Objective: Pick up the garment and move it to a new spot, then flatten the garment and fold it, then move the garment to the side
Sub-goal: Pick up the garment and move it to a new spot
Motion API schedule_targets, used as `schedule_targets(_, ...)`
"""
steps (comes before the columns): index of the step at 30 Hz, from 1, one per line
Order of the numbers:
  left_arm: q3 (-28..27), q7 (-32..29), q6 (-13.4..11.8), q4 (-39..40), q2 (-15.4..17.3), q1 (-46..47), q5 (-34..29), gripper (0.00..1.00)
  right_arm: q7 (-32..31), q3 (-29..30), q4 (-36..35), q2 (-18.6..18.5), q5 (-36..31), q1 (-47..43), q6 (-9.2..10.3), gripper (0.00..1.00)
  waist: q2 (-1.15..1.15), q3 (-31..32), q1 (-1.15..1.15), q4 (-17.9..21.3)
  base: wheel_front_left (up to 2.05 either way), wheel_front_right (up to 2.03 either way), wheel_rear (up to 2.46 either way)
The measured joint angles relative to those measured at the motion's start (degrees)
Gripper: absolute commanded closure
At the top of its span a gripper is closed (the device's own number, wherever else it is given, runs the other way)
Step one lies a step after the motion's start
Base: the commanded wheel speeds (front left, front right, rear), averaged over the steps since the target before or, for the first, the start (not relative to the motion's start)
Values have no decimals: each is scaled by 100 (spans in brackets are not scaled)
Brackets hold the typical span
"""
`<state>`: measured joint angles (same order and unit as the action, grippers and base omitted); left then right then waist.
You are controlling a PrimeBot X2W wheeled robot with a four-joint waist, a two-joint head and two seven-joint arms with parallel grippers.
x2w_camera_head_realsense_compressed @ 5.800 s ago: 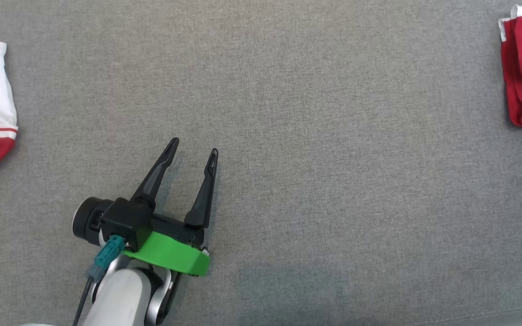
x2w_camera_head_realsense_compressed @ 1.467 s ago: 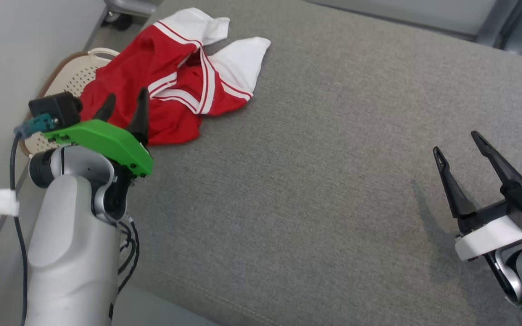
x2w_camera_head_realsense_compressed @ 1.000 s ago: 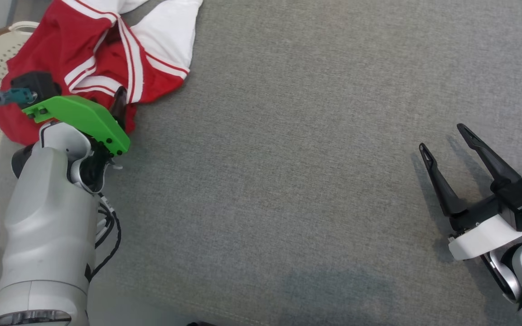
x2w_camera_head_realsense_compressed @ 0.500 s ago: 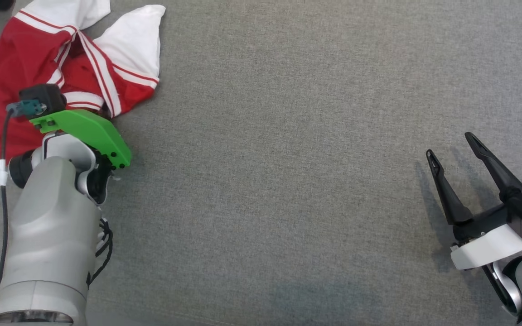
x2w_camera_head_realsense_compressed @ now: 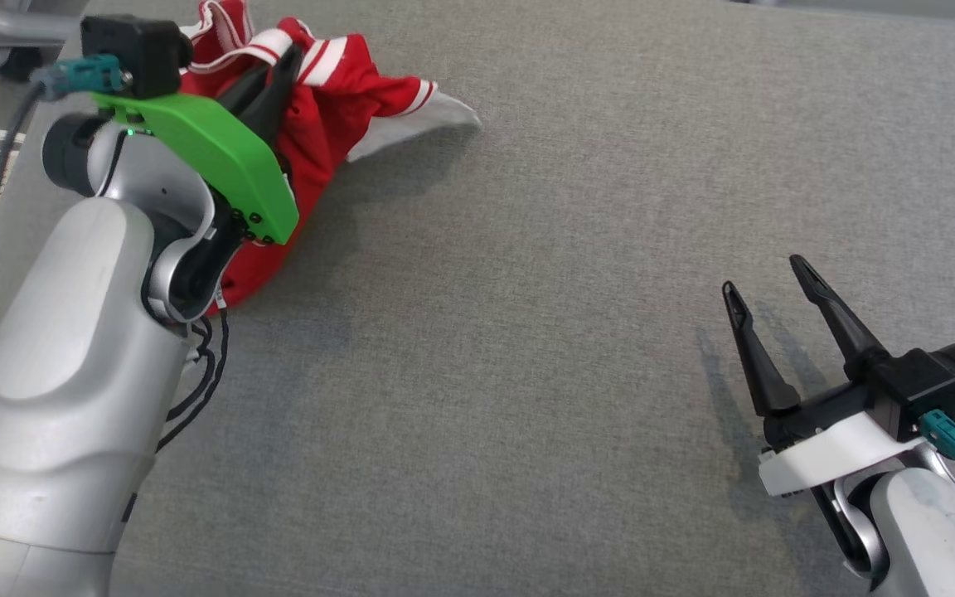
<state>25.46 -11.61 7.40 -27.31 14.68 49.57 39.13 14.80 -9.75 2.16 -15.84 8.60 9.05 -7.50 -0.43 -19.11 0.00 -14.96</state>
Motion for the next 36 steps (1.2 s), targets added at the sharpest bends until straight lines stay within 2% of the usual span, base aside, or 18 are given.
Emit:
schedule_targets(3,68,-437,-1,903,214,-20,183,100,15,3,81,196,18,71,0,0,0,76,0,178,0,0,0)
schedule_targets(7,109,-1049,-98,1996,154,24,491,100,19,44,64,412,30,131,0,0,0,156,0,460,0,0,0)
schedule_targets(13,279,-1831,-446,3115,-246,240,942,100,20,135,47,681,34,198,0,0,0,246,0,949,0,0,0)
schedule_targets(19,481,-2141,-750,3790,-694,288,1291,100,20,348,16,818,35,211,0,0,0,311,0,1472,0,0,0)
schedule_targets(23,499,-2096,-910,3718,-614,-92,1274,100,21,437,-10,889,29,165,0,0,0,341,0,1786,0,0,0)
schedule_targets(28,457,-1909,-1002,3307,-291,-891,1232,100,21,436,-31,933,29,80,0,0,0,333,0,2084,0,0,0)
schedule_targets(32,591,-1656,-893,2558,-143,-1135,1000,100,21,449,-37,944,23,66,0,0,0,246,0,2145,0,0,0)
schedule_targets(36,527,-1304,-883,1635,-138,-1168,854,100,22,366,-41,948,11,120,0,0,0,189,0,2091,0,0,0)
